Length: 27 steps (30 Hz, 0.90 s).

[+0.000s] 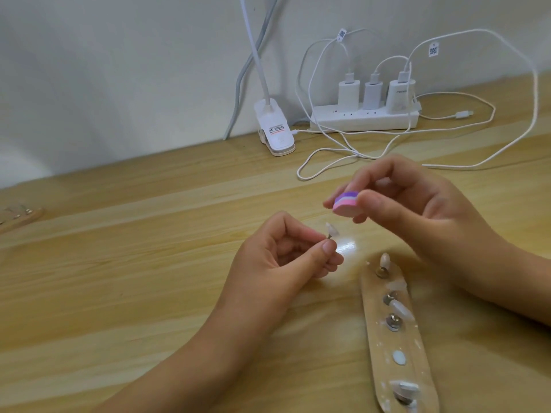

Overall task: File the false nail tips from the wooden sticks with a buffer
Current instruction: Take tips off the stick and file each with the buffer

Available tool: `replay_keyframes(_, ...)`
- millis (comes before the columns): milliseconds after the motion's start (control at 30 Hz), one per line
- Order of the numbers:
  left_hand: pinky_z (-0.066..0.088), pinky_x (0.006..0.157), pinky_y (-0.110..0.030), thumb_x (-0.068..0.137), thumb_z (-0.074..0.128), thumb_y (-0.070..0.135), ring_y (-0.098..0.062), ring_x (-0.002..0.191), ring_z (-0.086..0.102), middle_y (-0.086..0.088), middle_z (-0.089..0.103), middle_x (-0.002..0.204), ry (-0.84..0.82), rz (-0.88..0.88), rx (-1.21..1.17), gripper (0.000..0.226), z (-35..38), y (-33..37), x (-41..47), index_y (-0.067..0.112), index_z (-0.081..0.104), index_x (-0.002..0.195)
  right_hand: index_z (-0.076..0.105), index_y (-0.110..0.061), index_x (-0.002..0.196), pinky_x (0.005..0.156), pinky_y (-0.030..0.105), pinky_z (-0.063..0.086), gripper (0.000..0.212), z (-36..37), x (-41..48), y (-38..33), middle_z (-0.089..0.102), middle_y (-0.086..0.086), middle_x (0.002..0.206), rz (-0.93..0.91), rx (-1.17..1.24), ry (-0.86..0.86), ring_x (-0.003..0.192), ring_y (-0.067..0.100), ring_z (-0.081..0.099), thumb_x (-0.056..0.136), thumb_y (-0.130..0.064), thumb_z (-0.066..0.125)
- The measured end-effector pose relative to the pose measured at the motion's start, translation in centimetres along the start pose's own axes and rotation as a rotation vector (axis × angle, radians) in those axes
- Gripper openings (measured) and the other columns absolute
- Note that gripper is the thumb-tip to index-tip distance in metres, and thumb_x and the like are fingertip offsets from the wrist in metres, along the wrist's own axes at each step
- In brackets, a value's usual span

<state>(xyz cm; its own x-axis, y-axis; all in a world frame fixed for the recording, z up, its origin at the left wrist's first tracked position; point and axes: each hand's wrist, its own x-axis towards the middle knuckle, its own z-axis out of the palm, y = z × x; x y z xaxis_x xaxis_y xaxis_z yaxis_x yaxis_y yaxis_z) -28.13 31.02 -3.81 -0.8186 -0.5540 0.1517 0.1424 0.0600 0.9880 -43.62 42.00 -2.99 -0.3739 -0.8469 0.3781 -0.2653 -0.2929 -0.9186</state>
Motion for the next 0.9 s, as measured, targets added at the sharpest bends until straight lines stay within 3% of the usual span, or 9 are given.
replay_keyframes(133,0.056,0.069,-0.020,0.074,0.071,0.020,-0.016,0.074,0.072,-0.012,0.075,0.079,-0.014,0.016,0.025,0.017,-0.1,-0.1,-0.2,0.009,0.061,0.082,0.063,-0.009,0.093,0.090,0.034,0.055,0.031,0.0,0.0,0.6,0.074,0.005,0.101,0.090,-0.057,-0.031,0.100,0.023,0.069,0.082,-0.037,0.070)
replay_keyframes(267,0.057,0.071,-0.022,0.074,0.072,0.022,-0.018,0.077,0.073,-0.011,0.075,0.080,-0.018,0.006,0.028,0.015,-0.2,-0.3,-0.1,0.012,0.062,0.081,0.063,-0.015,0.092,0.089,0.027,0.053,0.018,0.2,-0.2,-0.2,0.072,0.005,0.104,-0.010,-0.021,-0.040,0.102,0.019,0.068,0.087,-0.031,0.071)
replay_keyframes(400,0.054,0.067,-0.019,0.075,0.071,0.023,-0.017,0.074,0.072,-0.011,0.075,0.079,-0.024,0.007,0.035,0.011,-0.1,-0.3,-0.1,0.016,0.064,0.078,0.060,-0.009,0.088,0.082,0.024,0.053,0.035,0.1,0.1,0.0,0.069,0.010,0.094,0.070,-0.050,0.032,0.091,0.023,0.067,0.077,-0.037,0.079)
replay_keyframes(467,0.054,0.069,-0.019,0.076,0.071,0.023,-0.017,0.076,0.073,-0.009,0.076,0.080,-0.029,0.008,0.042,0.009,0.0,-0.3,-0.1,0.018,0.064,0.078,0.061,-0.013,0.089,0.084,0.021,0.053,0.032,0.0,0.2,-0.3,0.069,0.013,0.096,0.048,0.007,0.059,0.092,0.024,0.065,0.079,-0.036,0.080)
replay_keyframes(600,0.055,0.072,-0.019,0.078,0.069,0.024,-0.016,0.081,0.073,-0.007,0.076,0.083,-0.022,0.007,0.035,0.014,-0.2,-0.2,-0.1,0.018,0.065,0.090,0.062,-0.017,0.099,0.083,0.016,0.050,0.027,0.2,0.0,-0.6,0.068,0.019,0.099,0.024,0.082,0.029,0.093,0.013,0.069,0.081,-0.032,0.074)
replay_keyframes(700,0.054,0.074,-0.018,0.079,0.069,0.024,-0.014,0.083,0.073,-0.005,0.077,0.085,-0.033,-0.004,0.028,0.019,-0.2,0.0,-0.1,0.020,0.072,0.098,0.062,-0.016,0.106,0.086,0.022,0.051,0.032,-0.1,0.1,-0.5,0.067,0.022,0.100,0.028,0.107,0.050,0.094,0.015,0.067,0.081,-0.036,0.066)
replay_keyframes(900,0.054,0.071,-0.016,0.079,0.068,0.021,-0.014,0.081,0.073,-0.007,0.076,0.085,-0.024,-0.002,-0.013,0.018,-0.3,0.0,0.0,0.013,0.074,0.094,0.068,-0.011,0.101,0.078,0.011,0.049,0.025,0.0,0.0,-0.3,0.073,0.005,0.097,0.068,0.017,0.007,0.088,0.004,0.068,0.085,-0.029,0.061)
